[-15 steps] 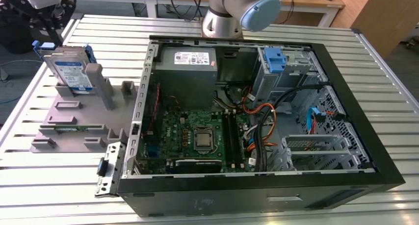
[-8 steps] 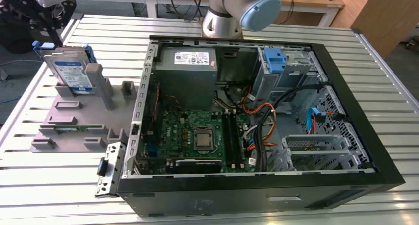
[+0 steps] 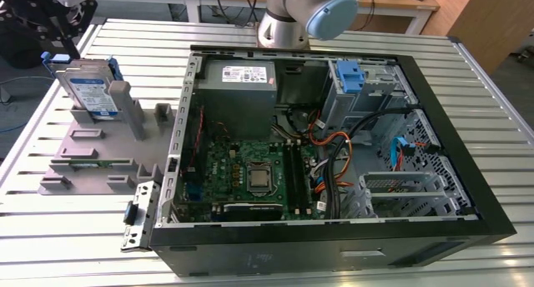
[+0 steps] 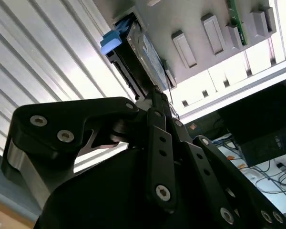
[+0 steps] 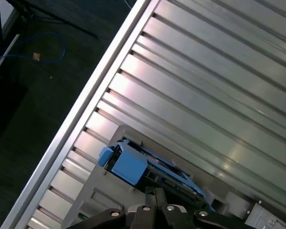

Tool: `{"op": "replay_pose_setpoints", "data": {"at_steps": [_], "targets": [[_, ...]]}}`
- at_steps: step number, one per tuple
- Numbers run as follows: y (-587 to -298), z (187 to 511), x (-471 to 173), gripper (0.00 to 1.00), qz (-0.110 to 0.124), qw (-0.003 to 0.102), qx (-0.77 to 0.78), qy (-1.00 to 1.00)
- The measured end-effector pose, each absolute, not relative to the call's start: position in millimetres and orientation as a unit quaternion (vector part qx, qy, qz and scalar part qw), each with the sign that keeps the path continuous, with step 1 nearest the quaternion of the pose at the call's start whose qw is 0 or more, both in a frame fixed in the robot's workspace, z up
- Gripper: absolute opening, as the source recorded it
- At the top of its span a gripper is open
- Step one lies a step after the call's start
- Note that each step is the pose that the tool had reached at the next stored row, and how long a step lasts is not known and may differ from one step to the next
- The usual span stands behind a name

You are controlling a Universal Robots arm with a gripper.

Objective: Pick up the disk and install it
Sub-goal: 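Pick up the disk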

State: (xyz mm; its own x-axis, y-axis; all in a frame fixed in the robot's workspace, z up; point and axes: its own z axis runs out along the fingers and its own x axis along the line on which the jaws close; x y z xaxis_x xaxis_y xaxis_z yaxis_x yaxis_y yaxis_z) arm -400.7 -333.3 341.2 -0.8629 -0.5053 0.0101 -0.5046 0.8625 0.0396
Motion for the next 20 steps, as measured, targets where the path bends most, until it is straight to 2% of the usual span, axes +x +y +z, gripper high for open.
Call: {"op": "replay_pose_setpoints", "data": {"at_steps": [20], "targets": [[-333.3,339.8,-400.7,0.11,-0.016,0.013,0.432,-0.902]]}}
